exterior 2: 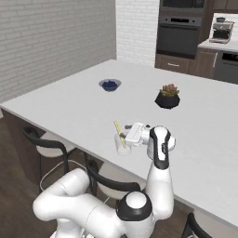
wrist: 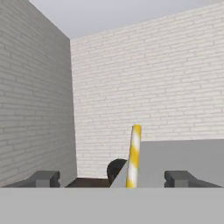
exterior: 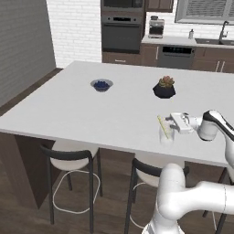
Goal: Take a straw from the drawer in front and place it inside the glass cup on the dining counter.
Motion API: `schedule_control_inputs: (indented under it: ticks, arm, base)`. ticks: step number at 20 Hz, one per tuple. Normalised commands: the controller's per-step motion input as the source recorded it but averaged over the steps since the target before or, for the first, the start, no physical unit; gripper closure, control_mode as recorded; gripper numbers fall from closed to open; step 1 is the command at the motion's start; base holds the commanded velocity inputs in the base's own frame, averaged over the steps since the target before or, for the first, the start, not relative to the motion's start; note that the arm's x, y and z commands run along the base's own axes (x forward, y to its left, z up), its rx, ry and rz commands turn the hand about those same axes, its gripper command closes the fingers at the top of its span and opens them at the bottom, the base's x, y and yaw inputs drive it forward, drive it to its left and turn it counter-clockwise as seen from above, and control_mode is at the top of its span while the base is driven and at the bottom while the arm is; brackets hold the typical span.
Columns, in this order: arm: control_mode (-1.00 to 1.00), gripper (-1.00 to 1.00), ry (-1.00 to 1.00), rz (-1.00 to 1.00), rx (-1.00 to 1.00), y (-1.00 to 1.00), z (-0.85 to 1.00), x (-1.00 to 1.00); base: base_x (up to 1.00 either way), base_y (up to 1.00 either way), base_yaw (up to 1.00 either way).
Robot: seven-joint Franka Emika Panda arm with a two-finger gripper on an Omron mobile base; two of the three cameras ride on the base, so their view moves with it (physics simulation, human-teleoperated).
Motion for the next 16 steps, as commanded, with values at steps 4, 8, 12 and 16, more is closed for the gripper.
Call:
schedule_control_inputs:
  ticks: [4, 8, 12, 16]
  arm:
    - [-1.00, -1.00, 0.00, 0.00, 0.02, -0.02, 0.52, 0.03]
    - [-1.00, -1.00, -0.02, 0.00, 0.02, -0.13, 0.65, 0.07]
    - [-1.00, -1.00, -0.10, -0.02, 0.01, -0.01, 0.74, -0.11]
    - [-1.00, -1.00, -0.10, -0.08, 0.00, 0.00, 0.76, -0.39]
  base:
    - [0.00, 0.00, 0.00]
    - [0.00, 0.00, 0.00]
    - [0.00, 0.00, 0.00]
    - [0.00, 0.00, 0.00]
